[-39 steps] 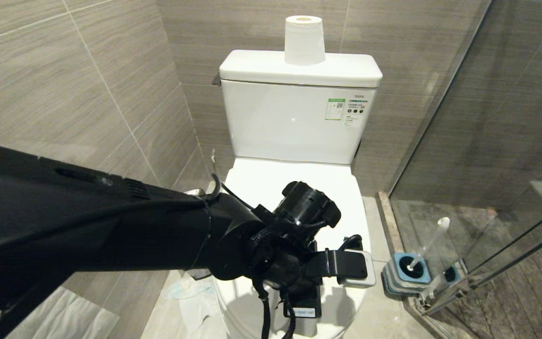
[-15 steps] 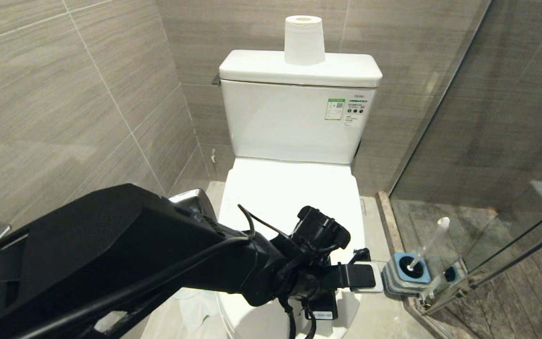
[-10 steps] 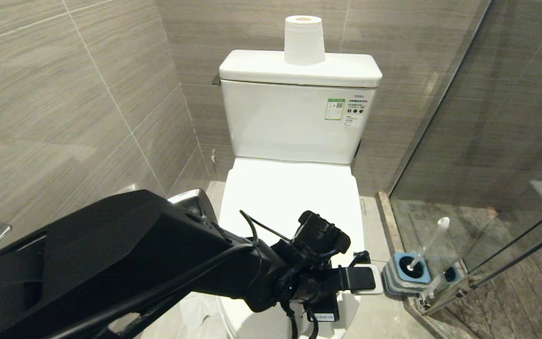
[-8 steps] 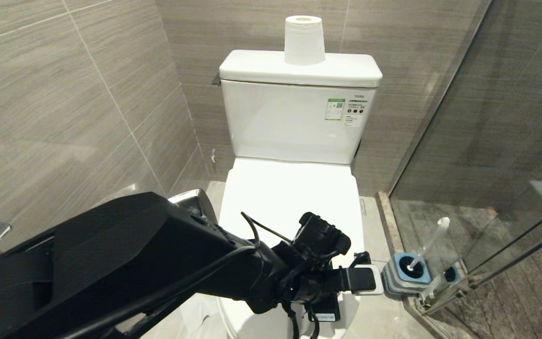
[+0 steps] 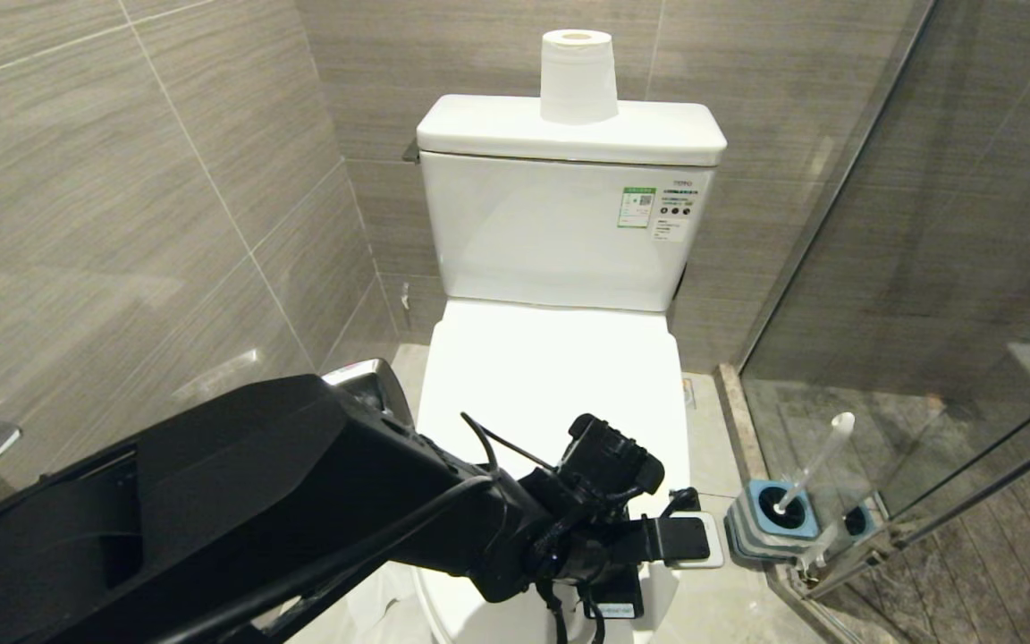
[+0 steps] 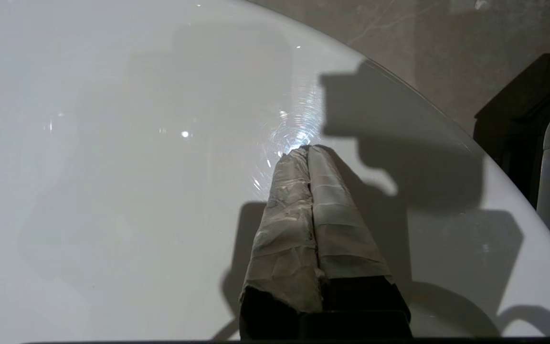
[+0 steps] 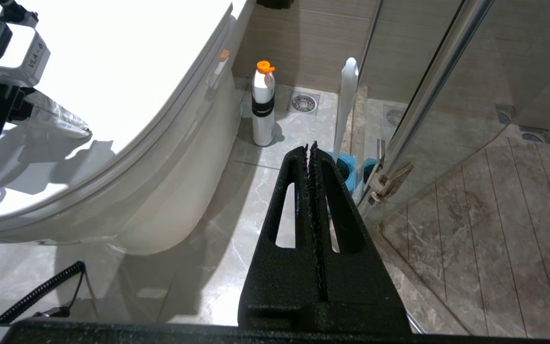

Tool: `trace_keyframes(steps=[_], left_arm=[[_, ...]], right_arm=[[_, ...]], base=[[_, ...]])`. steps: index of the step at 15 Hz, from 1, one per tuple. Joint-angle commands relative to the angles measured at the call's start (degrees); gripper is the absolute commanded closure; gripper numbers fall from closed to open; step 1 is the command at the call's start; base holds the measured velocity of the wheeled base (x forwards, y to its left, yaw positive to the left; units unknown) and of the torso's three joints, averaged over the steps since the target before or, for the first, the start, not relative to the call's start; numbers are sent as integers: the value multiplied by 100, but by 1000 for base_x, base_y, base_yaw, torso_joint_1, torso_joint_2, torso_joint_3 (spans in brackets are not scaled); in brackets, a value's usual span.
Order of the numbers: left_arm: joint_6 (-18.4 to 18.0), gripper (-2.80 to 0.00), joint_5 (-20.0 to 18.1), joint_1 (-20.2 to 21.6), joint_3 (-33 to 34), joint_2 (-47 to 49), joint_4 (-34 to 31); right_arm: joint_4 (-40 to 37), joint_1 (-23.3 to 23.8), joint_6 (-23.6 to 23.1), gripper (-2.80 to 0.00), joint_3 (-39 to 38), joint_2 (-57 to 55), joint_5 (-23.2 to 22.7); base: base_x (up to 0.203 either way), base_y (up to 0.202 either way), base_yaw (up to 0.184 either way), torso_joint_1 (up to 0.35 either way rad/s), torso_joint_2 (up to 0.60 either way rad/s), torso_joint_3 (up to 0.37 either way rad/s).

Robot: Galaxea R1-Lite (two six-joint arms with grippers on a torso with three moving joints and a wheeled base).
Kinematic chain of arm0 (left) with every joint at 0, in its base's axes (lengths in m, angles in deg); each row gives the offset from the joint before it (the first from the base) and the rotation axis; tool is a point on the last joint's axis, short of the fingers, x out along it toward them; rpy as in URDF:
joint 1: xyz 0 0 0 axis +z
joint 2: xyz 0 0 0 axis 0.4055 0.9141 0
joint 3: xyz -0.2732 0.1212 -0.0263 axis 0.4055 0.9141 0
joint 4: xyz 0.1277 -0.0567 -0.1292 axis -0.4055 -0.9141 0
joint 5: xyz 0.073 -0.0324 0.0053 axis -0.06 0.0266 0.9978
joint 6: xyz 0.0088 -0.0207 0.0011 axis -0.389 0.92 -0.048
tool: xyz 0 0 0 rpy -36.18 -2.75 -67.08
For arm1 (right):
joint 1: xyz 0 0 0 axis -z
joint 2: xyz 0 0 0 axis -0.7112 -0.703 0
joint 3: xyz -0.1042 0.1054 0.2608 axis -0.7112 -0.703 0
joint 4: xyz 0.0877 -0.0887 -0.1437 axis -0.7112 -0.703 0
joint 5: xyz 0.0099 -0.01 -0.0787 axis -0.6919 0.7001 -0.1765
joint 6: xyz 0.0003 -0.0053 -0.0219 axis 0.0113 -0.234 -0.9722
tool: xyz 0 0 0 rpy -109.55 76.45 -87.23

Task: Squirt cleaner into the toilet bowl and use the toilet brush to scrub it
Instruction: Close the toilet lid

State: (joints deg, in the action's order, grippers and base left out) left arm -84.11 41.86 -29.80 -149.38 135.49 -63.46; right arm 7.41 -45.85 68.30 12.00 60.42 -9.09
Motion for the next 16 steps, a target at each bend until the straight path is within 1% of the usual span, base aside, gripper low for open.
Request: trace_keyframes(steps=[1, 7, 10, 12, 16], left_arm=[[-26, 0, -4, -7, -1, 70, 68], [-26, 0, 26, -14, 34, 84, 174], [-14, 0, 119, -2, 18, -87, 181], [95, 0, 169, 22, -4, -354, 172], [407, 0, 531, 158, -31, -1192, 11]], right_arm=[[-4, -2, -2, 0, -9, -2, 1], [-6, -2, -2, 0, -9, -2, 1], [2, -2, -2, 0, -9, -2, 1], [-6, -2, -2, 0, -9, -2, 1], [0, -2, -2, 0, 0, -2, 1]], base=[[0, 0, 0, 0, 0, 0], [0, 0, 0, 0, 0, 0], [0, 0, 0, 0, 0, 0], [0, 0, 0, 0, 0, 0], [0, 0, 0, 0, 0, 0]])
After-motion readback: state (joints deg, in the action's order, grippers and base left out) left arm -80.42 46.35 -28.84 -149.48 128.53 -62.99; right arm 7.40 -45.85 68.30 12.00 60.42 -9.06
